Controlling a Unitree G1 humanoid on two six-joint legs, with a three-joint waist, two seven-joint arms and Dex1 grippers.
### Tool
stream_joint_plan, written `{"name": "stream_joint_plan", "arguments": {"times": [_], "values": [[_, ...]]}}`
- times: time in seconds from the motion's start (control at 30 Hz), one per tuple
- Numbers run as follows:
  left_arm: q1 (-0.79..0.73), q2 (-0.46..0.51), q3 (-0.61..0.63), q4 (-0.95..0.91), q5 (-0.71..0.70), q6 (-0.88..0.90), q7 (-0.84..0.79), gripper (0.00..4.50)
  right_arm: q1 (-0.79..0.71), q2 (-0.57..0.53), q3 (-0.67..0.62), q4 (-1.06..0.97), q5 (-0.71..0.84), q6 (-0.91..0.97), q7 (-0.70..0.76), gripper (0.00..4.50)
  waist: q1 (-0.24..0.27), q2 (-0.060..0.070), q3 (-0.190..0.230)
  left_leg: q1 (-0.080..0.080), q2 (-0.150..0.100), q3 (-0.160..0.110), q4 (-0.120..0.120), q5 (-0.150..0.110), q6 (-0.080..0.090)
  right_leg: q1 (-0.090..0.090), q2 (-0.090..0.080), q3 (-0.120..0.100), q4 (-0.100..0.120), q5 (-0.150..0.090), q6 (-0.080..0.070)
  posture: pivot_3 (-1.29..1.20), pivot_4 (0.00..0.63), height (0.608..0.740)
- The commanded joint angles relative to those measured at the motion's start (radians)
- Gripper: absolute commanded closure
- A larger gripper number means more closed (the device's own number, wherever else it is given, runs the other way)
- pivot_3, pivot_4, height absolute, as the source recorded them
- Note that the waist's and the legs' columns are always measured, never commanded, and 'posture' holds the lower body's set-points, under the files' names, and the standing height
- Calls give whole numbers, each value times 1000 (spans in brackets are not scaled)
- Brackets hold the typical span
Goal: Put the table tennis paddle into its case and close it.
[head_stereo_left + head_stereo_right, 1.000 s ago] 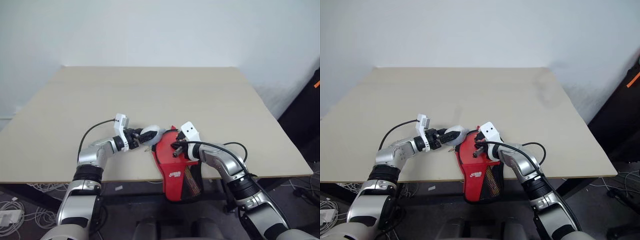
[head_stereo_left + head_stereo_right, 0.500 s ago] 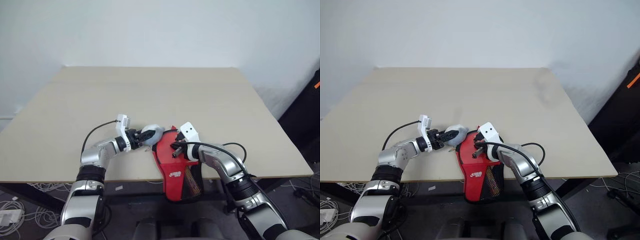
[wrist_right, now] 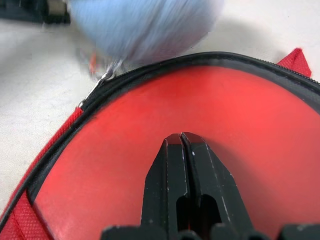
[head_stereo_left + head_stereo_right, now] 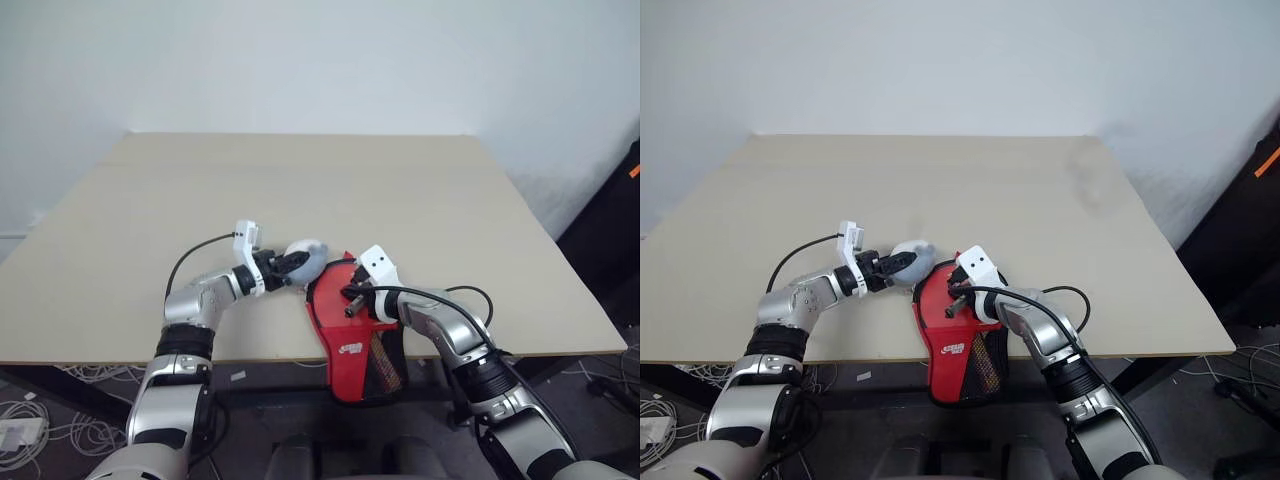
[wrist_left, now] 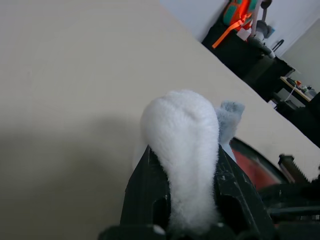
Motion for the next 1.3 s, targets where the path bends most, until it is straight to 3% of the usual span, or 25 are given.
{"name": "stream_joint_plan", "arguments": {"times": [0.03,0.7,1.3], "values": [[-62,27,2,5,22,-25,-8,4156,5,1,3,7,-10,-16,12,4500,-2,0,0,0,0,0,0,0,0,0,0,0,0,0,0,0,0,740],[-228,46,-70,322,232,-250,30,4156,14,4,14,9,-34,-28,29,4500,-6,0,0,0,0,0,1,0,0,0,0,0,1,0,0,0,0,740],[-432,-45,-38,606,318,-475,282,4156,4,14,18,16,-45,-32,44,4500,-8,0,0,0,0,-1,2,0,0,0,0,0,2,0,0,0,0,740]]}}
